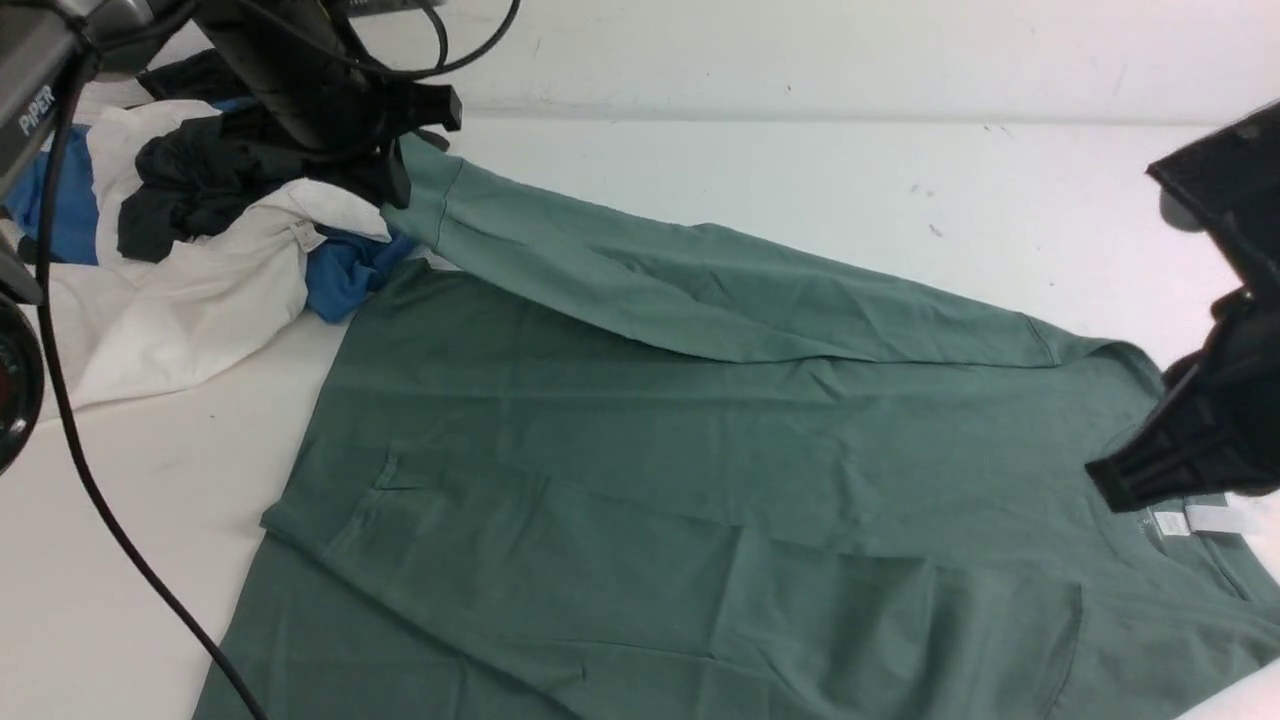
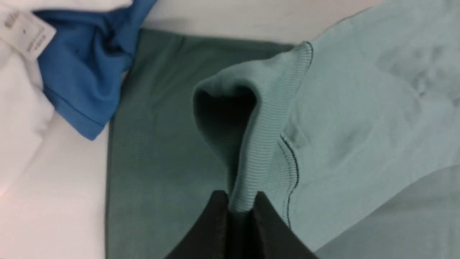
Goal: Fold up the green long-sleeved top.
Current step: Use the left arm to drag and drop the cuff onto the cuff closest to the left arm
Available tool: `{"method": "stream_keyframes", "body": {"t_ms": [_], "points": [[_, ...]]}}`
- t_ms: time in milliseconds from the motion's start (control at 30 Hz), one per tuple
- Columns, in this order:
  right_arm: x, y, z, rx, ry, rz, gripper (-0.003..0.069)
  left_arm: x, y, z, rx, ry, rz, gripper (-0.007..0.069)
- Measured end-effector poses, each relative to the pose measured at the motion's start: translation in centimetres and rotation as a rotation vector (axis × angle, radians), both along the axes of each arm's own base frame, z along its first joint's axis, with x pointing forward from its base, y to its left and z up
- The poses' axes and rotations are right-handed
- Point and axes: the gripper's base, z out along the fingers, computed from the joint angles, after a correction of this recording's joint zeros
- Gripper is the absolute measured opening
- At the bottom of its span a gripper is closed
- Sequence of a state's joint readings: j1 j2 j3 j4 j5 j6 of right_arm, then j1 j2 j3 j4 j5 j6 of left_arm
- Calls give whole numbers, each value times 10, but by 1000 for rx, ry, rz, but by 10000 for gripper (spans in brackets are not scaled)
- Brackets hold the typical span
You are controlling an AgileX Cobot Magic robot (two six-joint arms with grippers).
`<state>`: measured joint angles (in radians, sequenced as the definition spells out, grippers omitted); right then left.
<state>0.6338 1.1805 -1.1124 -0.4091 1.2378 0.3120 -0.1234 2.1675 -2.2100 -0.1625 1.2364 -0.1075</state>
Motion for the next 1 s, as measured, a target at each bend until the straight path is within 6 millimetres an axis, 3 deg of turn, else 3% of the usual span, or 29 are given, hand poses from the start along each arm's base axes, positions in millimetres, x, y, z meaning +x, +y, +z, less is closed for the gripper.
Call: {"method": "stream_keyframes", "body": {"t_ms": [133, 167, 333, 467, 533, 700, 1000], "points": [[8, -16, 0, -1, -2, -82, -15, -31, -15, 26, 9, -15, -42, 27], [8, -17, 0, 0, 0, -84, -15, -32, -15, 24, 13, -7, -44, 27], [12, -32, -2, 15, 45, -115, -15, -83, -12, 27, 65, 68, -54, 27], [12, -34, -4, 45, 78, -105, -15, -124, -4, 14, 80, 160, -45, 27], [12, -32, -4, 59, 82, -99, -15, -134, -2, 10, 82, 184, -41, 27], [14, -23, -3, 139, 70, -27, -15, -178, 6, -21, 101, 320, -29, 27], [12, -17, -4, 183, 88, 27, -15, -206, 12, -58, 119, 460, -11, 27]]}}
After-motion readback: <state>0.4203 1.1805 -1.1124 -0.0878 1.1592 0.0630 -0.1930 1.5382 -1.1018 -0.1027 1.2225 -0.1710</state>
